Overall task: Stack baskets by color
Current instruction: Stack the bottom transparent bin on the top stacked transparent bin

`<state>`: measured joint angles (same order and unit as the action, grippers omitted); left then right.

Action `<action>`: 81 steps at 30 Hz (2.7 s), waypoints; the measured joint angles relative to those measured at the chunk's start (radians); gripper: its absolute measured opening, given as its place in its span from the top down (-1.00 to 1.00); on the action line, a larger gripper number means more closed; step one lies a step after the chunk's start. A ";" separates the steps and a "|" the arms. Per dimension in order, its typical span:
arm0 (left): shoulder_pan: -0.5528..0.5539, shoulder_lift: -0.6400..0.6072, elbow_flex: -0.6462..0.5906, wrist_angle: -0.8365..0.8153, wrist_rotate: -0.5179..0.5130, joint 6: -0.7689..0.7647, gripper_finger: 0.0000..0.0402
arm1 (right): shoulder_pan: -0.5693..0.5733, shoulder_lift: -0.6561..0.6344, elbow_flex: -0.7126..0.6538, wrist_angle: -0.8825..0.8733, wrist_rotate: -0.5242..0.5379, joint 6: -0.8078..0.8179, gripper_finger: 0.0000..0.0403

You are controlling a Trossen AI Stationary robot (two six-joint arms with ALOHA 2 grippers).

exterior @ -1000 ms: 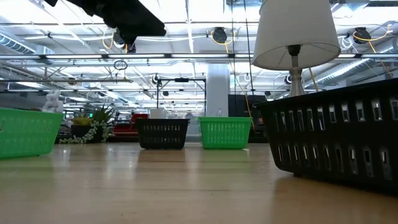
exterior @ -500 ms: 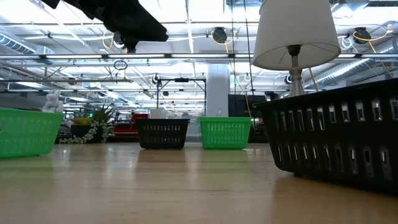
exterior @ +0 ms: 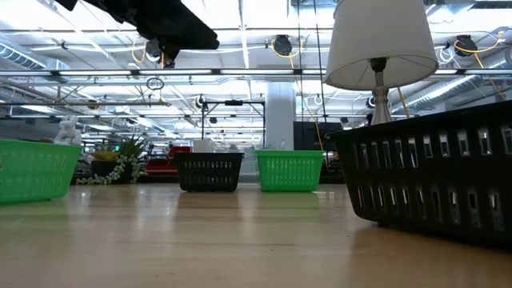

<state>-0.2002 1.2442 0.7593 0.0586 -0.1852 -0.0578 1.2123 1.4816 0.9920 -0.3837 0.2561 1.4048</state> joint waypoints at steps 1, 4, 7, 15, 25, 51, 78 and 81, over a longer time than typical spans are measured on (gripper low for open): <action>0.002 0.000 0.000 0.003 0.000 0.000 0.55 | -0.001 0.015 0.000 0.006 -0.010 0.000 -0.02; 0.007 0.000 0.000 0.010 0.000 0.000 0.55 | -0.002 0.055 0.000 0.002 -0.041 0.005 0.03; 0.010 0.000 0.000 0.025 0.000 0.000 0.55 | -0.002 0.072 0.000 -0.030 -0.052 0.020 0.15; 0.017 0.000 0.000 0.028 -0.001 -0.005 0.55 | -0.023 0.072 0.000 -0.104 -0.051 -0.016 0.77; 0.017 0.000 0.000 0.028 -0.001 0.012 0.55 | -0.112 0.060 0.046 -0.360 -0.109 -0.273 0.99; 0.183 -0.037 0.000 0.155 -0.002 0.304 0.55 | -0.467 0.043 0.409 -0.930 0.367 -1.504 1.00; -0.157 0.095 0.452 -0.422 -0.348 0.259 -0.13 | -1.072 0.043 0.409 -0.593 -0.081 -2.423 1.00; -0.126 0.166 0.501 -0.486 -0.329 0.260 -0.14 | -1.097 0.043 0.409 -0.592 -0.107 -2.444 1.00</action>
<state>-0.3267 1.4102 1.2599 -0.4273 -0.5141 0.2020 0.1152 1.5249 1.4006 -0.9762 0.1495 -1.0394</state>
